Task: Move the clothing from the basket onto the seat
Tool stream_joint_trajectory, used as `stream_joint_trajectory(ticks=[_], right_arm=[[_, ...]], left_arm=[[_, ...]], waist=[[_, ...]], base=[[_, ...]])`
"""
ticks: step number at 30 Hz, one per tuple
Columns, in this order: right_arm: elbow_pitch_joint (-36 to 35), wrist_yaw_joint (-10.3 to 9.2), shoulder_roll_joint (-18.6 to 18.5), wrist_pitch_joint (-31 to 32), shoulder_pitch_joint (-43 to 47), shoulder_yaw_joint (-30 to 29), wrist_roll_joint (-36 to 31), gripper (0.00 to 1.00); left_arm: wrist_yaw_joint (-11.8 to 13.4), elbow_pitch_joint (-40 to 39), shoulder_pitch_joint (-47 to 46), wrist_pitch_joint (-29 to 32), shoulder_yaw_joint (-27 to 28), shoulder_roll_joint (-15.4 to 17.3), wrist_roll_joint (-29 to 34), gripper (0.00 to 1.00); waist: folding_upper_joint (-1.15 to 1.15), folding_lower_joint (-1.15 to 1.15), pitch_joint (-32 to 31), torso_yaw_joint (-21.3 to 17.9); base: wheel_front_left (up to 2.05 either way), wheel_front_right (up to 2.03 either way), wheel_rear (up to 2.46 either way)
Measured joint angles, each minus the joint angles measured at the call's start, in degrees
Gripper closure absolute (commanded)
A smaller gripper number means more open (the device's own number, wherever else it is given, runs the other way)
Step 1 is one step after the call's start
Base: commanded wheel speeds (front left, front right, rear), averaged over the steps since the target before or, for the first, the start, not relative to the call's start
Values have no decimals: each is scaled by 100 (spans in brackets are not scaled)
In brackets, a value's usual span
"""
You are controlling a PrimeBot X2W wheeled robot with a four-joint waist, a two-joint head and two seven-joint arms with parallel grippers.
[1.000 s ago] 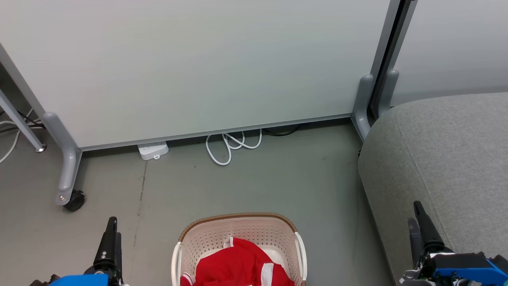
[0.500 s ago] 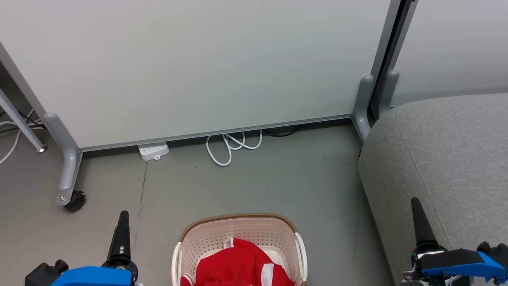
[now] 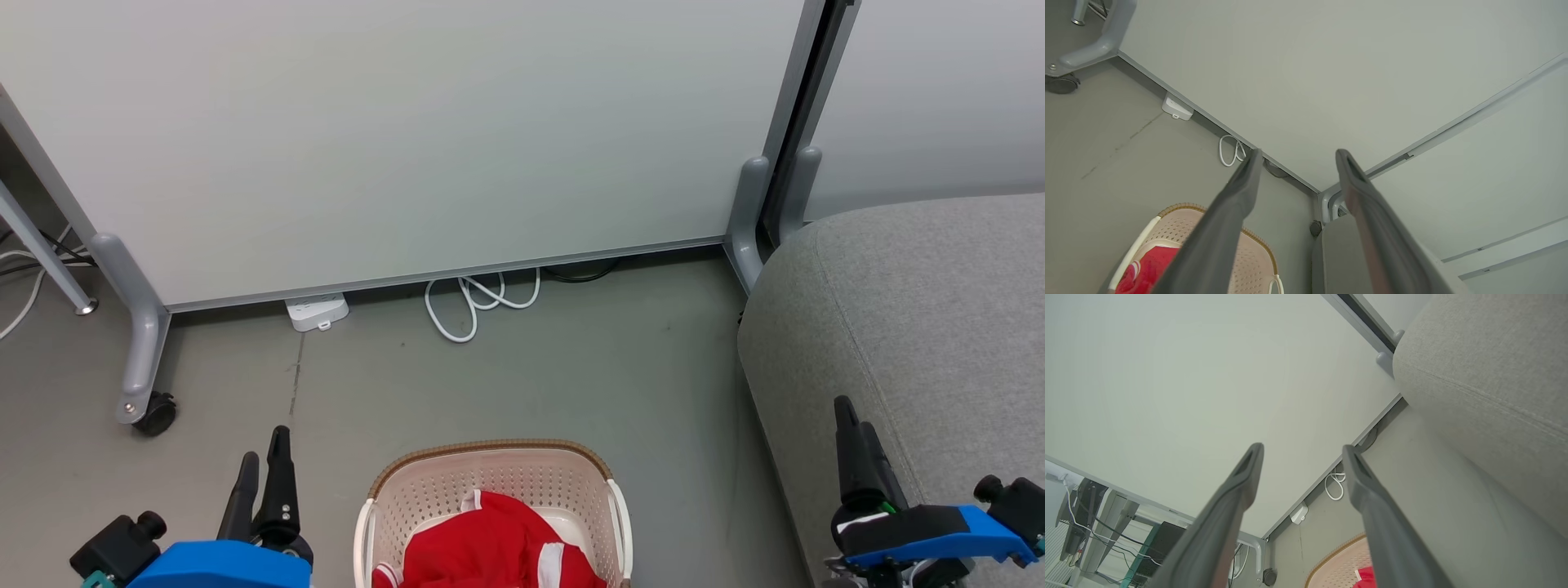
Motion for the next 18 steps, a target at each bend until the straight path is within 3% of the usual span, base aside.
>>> stream_joint_trajectory(ticks=[18], right_arm=[[-188, 1, -1, -169, 26, 92, -1441, 0]], left_arm=[[167, -73, -1, -309, -234, 56, 1549, 0]], waist=[[0, 0, -13, 6]], base=[[0, 0, 0]])
